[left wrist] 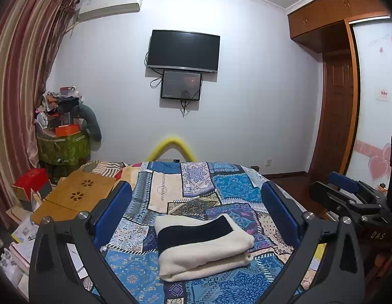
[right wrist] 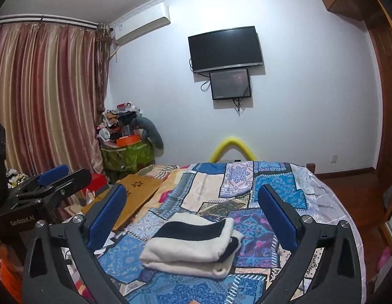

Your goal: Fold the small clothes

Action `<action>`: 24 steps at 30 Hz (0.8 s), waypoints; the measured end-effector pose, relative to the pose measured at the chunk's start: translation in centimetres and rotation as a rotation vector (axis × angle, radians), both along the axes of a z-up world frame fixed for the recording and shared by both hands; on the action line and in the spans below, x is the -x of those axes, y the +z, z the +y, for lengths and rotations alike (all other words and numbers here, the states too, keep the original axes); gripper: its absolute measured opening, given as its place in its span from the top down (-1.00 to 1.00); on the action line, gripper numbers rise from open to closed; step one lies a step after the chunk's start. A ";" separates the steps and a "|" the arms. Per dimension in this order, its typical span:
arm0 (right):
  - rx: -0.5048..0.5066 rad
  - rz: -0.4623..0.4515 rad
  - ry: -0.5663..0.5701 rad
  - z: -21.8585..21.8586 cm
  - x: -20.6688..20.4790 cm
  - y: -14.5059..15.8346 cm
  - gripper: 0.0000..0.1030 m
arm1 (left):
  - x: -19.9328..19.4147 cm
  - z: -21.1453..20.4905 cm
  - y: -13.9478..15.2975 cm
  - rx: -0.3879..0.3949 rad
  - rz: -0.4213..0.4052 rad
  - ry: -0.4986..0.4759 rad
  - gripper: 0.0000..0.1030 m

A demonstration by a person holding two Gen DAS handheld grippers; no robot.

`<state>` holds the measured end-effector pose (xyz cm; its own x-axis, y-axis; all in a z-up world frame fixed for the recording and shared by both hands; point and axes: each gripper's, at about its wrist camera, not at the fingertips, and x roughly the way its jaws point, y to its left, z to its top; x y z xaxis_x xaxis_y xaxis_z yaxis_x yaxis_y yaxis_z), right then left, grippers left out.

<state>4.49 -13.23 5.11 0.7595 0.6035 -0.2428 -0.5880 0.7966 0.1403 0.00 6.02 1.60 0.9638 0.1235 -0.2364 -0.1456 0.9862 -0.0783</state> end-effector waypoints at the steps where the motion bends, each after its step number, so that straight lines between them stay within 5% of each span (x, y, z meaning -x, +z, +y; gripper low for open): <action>1: 0.001 0.001 0.000 0.0 0.0 0.0 -1.00 | 0.0 0.0 0.0 0.000 0.001 0.000 -1.00; 24: 0.005 0.005 -0.003 -0.2 0.1 0.0 -1.00 | 0.0 0.2 -0.3 0.007 0.007 -0.007 -1.00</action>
<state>4.43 -13.44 5.10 0.7602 0.5997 -0.2501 -0.5847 0.7992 0.1391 0.03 6.17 1.26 0.9630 0.1148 -0.2439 -0.1391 0.9867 -0.0847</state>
